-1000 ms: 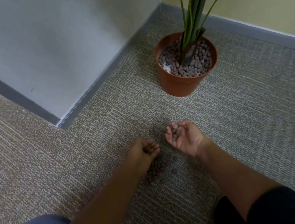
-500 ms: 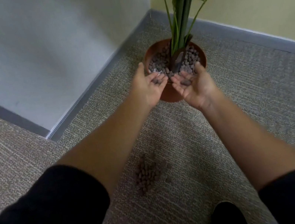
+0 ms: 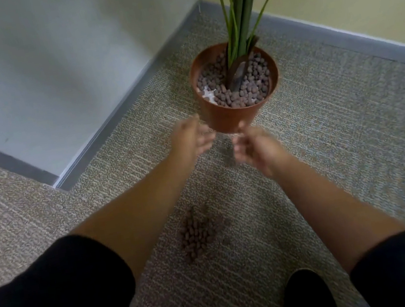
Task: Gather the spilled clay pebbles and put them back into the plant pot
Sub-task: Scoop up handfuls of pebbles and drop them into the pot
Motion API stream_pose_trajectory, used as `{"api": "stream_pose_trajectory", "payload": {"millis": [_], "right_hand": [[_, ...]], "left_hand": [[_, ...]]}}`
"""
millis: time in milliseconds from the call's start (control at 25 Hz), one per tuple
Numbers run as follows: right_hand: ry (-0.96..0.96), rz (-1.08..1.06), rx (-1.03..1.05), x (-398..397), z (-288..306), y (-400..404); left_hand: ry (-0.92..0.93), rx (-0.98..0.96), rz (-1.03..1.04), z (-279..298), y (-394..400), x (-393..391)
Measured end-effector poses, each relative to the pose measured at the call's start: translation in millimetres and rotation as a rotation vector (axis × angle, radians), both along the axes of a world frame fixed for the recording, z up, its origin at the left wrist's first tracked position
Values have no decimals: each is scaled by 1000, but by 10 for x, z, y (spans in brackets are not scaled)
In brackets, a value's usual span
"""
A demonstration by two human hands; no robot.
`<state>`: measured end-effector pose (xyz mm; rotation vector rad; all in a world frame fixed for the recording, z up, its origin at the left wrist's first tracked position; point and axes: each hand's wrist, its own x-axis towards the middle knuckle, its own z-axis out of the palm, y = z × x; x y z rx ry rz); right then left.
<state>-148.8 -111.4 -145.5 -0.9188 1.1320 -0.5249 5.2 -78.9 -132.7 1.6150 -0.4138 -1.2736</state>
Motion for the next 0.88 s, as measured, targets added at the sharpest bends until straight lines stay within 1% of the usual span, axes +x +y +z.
{"api": "stream_pose_trajectory", "payload": {"millis": [40, 80, 120, 160, 200, 240, 320, 360, 520, 600, 720, 760, 840, 880], "right_hand": [[192, 183, -74, -55, -148, 125], [368, 409, -124, -101, -297, 253], [502, 644, -128, -133, -430, 389], [599, 841, -104, -147, -541, 519], [675, 973, -114, -147, -621, 630], [752, 1037, -198, -138, -680, 711], [898, 1046, -432, -127, -739, 823], [924, 1029, -478, -115, -731, 867], [950, 1009, -444, -99, -605, 1009], [934, 999, -433, -94, -513, 1082], [930, 946, -381, -68, -449, 1221], [935, 926, -366, -50, -439, 1254], [948, 870, -347, -22, -425, 1269], [957, 850, -335, -12, -429, 1274]], "left_hand": [[-244, 124, -116, -147, 174, 39], [-503, 246, -306, -343, 357, 97], [-682, 335, -513, -539, 569, 163], [-743, 380, -666, -700, 778, 224], [-724, 378, -759, -821, 940, 288], [-699, 339, -822, -932, 1035, 360], [-698, 254, -895, -1022, 1097, 434], [-699, 236, -907, -1029, 1102, 447], [-678, 239, -894, -895, 1246, 314], [-703, 256, -969, -812, 1339, 254], [-741, 347, -1052, -788, 1375, 252], [-787, 336, -1077, -786, 1355, 262], [-879, 277, -1216, -759, 1255, 257], [-1001, 258, -1272, -720, 1206, 274]]}}
